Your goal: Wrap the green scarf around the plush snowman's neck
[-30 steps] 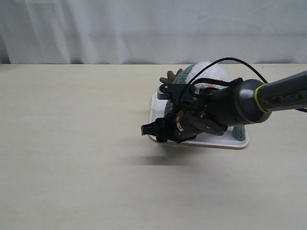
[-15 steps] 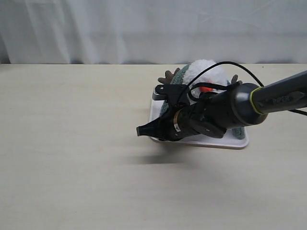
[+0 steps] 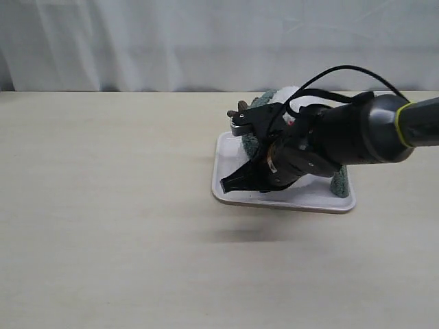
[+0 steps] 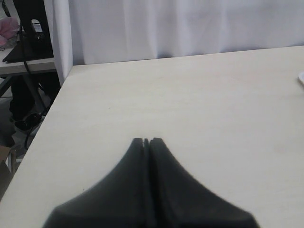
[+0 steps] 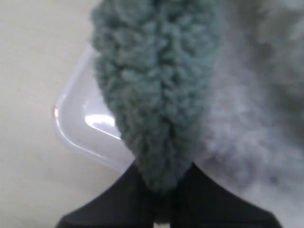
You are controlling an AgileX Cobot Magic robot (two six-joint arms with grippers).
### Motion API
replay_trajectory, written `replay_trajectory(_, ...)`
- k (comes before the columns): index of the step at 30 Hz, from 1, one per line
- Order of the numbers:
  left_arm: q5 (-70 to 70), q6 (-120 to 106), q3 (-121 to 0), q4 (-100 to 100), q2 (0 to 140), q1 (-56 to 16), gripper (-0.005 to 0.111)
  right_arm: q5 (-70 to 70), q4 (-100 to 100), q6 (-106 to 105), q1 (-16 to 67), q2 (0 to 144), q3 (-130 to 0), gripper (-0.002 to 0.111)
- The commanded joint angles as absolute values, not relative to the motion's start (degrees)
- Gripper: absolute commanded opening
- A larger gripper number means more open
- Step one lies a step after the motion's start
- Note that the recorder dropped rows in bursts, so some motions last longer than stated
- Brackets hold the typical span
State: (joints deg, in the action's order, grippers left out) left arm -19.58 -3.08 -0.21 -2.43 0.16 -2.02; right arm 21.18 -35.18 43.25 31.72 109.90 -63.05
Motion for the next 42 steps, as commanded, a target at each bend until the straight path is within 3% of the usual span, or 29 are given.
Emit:
replay_trajectory(1,-19.03,-2.98,0.00,-2.39,0.00,-2.08,0.000,31.76,-34.76,38.43,33.63,106.41,-63.30,0.004)
replay_trajectory(7,-19.03,-2.98,0.00,-2.39,0.00,-2.08,0.000,36.49,-33.43,36.66,34.17,106.42,-62.65,0.004)
replay_trajectory(33,-19.03,-2.98,0.00,-2.39,0.00,-2.08,0.000,34.16,-34.87,33.19,34.17,112.64,-61.19,0.005)
replay_trajectory(42,-19.03,-2.98,0.00,-2.39,0.00,-2.08,0.000,48.33,-26.02,25.72,34.17,112.00,-63.39,0.053)
